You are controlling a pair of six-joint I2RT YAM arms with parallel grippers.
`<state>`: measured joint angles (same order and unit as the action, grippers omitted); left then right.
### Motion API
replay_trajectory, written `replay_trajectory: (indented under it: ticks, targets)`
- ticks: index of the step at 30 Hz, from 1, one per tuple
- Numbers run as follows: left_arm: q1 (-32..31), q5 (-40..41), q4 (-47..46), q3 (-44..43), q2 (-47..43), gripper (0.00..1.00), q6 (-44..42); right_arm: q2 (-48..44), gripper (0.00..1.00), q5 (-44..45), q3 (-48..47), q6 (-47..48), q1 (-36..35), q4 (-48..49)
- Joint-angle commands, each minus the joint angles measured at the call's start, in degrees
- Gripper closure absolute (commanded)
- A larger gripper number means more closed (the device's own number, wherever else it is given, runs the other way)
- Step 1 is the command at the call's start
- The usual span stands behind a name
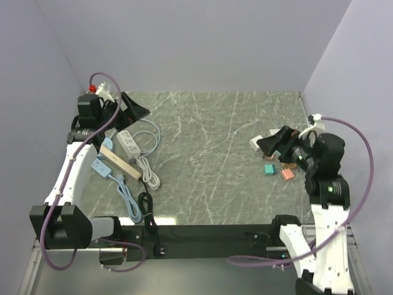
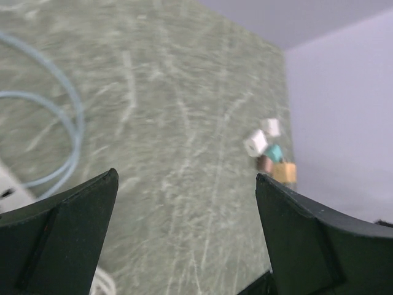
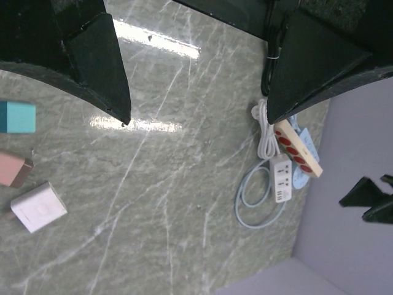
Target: Pull the plug off the socket
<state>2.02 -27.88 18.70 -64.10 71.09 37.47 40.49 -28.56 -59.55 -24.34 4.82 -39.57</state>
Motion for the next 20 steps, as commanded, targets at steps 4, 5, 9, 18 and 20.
replay_trajectory:
  ticks: [4, 5, 9, 18, 20]
  targets:
    - [-3.7, -9.6, -6.9, -9.4, 1.1, 0.01, 0.9, -9.4, 0.02, 0.3, -2.4, 0.5, -0.8, -3.7]
    - [-4.2, -10.5, -7.2, -10.2, 1.3, 0.01, 1.1, -10.3, 0.02, 0.3, -2.5, -0.4, -0.8, -3.8]
    - [-4.9, -14.3, -9.7, -11.1, 1.3, 0.01, 2.7, -14.0, 0.02, 0.9, -2.9, -0.8, -0.8, -5.2]
    - [-5.4, -20.7, -16.8, -9.6, 0.4, 0.01, 6.6, -12.7, 0.01, 3.2, -8.8, -0.8, -0.8, -10.3]
    - [-5.4, -22.3, -17.8, -9.6, 0.3, 0.01, 6.6, -12.5, 0.01, 4.4, -9.3, -1.8, -0.7, -10.3]
